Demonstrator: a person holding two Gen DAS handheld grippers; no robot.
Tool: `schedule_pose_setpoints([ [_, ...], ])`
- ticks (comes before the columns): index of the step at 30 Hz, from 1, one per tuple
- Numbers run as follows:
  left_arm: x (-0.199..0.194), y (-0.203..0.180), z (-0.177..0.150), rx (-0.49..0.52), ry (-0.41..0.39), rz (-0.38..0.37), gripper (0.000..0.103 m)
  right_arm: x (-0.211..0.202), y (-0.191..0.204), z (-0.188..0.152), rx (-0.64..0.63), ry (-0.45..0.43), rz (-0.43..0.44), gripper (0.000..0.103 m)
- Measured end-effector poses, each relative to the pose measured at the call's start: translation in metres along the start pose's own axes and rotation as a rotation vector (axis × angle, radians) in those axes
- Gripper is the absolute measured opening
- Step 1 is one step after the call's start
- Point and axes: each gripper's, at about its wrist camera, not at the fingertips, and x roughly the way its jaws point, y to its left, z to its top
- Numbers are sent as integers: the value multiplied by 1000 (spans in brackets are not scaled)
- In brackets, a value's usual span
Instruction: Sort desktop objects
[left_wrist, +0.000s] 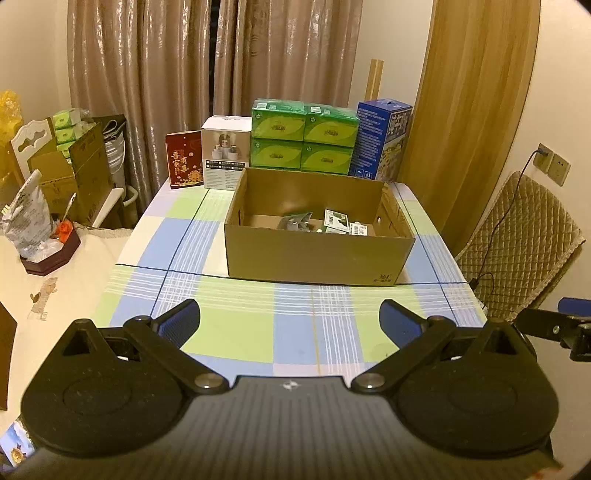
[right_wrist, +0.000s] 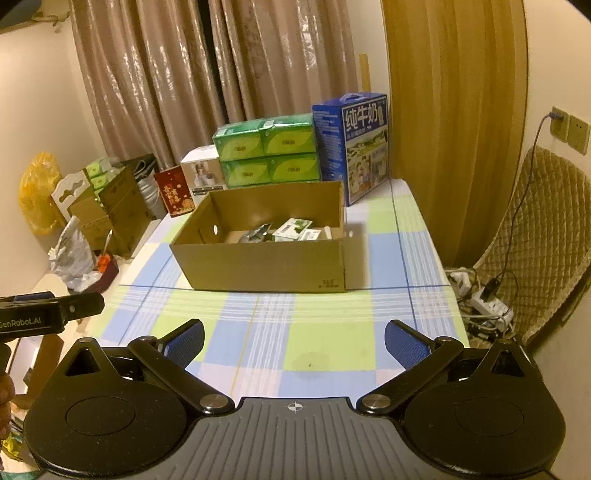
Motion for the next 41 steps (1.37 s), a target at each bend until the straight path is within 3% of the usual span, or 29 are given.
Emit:
schedule_pose_setpoints([
  [36, -4, -12, 0, 29, -16, -25, 102, 2, 0, -4, -42, -1, -19, 101],
  [41, -7, -10, 1, 24, -49, -49, 102, 2, 0, -5, -41, -13, -18, 101],
])
